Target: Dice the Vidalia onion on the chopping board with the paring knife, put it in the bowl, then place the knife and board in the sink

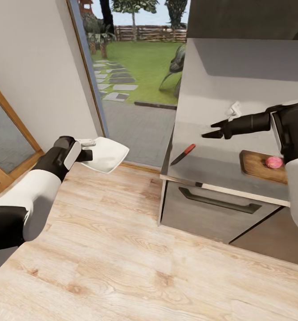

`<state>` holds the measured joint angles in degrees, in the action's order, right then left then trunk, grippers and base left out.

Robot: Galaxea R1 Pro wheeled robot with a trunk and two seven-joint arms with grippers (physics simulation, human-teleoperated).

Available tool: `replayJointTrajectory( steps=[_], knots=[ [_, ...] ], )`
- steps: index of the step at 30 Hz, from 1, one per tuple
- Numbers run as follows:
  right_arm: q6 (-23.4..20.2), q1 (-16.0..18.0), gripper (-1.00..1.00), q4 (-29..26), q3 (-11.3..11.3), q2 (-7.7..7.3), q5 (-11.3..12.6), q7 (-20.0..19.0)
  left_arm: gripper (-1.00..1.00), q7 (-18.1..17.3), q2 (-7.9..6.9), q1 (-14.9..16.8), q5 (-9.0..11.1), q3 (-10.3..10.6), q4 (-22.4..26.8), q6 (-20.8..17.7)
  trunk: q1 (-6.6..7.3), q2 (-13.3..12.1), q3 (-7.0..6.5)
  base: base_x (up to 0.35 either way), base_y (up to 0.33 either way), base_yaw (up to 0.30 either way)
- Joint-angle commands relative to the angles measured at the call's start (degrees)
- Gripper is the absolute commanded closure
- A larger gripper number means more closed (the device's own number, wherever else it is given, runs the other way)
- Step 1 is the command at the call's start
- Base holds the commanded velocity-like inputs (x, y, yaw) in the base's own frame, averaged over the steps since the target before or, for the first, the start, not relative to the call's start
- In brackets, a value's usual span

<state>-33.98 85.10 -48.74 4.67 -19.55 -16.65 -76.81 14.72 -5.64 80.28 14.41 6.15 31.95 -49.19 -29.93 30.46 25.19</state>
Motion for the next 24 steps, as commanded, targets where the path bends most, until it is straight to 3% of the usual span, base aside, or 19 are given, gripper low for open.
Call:
replayJointTrajectory(
  steps=[1,2,8,12,16,24],
  knots=[
    [0.2,0.1,-1.00,0.0,0.2,-0.77,-0.2,-1.3,1.00,0.4,-0.11,0.1,0.6,0.4,0.1,-0.2,-0.02,0.1,0.08,0.000,0.000,0.000],
    [2.0,0.1,-1.00,0.4,0.4,-2.11,-0.1,-4.4,1.00,0.4,-0.18,0.1,0.6,0.4,0.2,-0.2,-0.02,0.1,0.08,0.080,0.000,0.000],
    [6.2,0.1,-1.00,3.3,0.6,-2.42,-0.1,-5.9,1.00,0.4,-1.02,0.1,0.6,0.4,0.0,-0.2,-0.02,0.1,0.08,0.162,0.076,0.000],
    [5.6,-1.3,-1.00,4.6,-0.7,-1.96,0.9,-6.6,1.00,0.6,-1.29,-0.1,0.1,1.7,-0.2,-1.6,-0.02,0.1,0.09,0.000,0.000,0.000],
    [6.1,-2.5,-1.00,5.9,-2.0,-1.21,0.7,-6.4,1.00,0.6,-1.41,-0.1,-0.1,1.8,-0.8,-1.5,-0.02,0.1,0.09,0.000,0.000,0.000],
    [8.5,-5.1,-1.00,6.7,-2.3,-0.60,0.6,-7.1,1.00,0.4,-1.47,-0.1,-0.3,1.7,-2.7,-1.3,-0.02,0.1,0.09,0.000,0.000,0.000]
  ],
)
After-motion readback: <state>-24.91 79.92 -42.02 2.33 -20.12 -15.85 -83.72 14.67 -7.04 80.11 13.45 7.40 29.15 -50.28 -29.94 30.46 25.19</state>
